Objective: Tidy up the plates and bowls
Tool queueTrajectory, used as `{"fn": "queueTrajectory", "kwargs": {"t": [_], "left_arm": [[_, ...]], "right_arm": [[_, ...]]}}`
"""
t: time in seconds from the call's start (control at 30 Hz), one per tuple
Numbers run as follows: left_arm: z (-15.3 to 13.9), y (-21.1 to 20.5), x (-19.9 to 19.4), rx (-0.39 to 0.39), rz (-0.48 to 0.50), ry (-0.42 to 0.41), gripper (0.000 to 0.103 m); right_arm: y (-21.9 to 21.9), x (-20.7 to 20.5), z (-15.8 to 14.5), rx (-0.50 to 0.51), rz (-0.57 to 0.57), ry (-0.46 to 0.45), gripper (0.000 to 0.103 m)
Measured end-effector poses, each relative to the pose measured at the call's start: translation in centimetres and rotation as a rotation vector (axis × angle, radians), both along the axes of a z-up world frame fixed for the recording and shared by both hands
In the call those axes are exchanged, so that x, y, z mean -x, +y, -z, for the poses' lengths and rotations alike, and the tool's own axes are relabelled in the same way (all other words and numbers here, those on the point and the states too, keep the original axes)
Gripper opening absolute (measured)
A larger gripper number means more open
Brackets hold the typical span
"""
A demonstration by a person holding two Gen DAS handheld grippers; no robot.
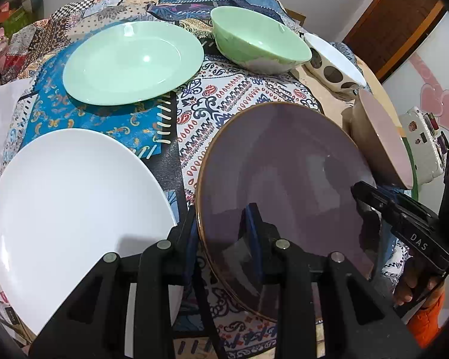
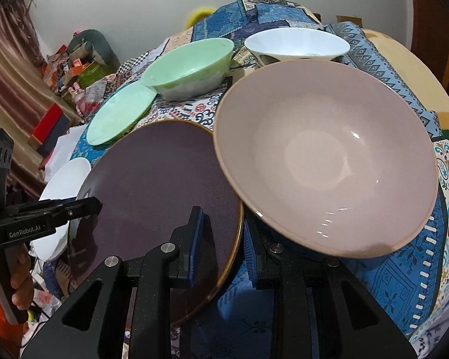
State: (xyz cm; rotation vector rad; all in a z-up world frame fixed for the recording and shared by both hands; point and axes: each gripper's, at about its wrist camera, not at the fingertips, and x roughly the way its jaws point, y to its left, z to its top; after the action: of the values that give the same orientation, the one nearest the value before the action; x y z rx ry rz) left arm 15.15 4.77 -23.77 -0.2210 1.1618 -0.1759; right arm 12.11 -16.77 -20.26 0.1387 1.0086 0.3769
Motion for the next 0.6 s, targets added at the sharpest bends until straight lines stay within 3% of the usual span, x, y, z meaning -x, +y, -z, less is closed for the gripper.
{"fn": "queueTrajectory", "kwargs": {"t": [0.23,0.4,0.6], "left_arm": [[0.1,0.0,-0.1,-0.009,-0.002,-0.008,0.030],[-1.2,0.0,0.7,-0.046,-0.004,-0.064,0.030],[-3.2,0.9,2.1,-0.078,-0.041,-0.121,0.038]], "right_arm": [[0.0,0.1,0.0,0.001,-0.004,0.002,0.026],[0.1,0.3,-0.5,0.018,-0.005,-0.007,0.026],[-0.4,1.3,-1.6,0.031,-0.008,-0.035,0.027]]}}
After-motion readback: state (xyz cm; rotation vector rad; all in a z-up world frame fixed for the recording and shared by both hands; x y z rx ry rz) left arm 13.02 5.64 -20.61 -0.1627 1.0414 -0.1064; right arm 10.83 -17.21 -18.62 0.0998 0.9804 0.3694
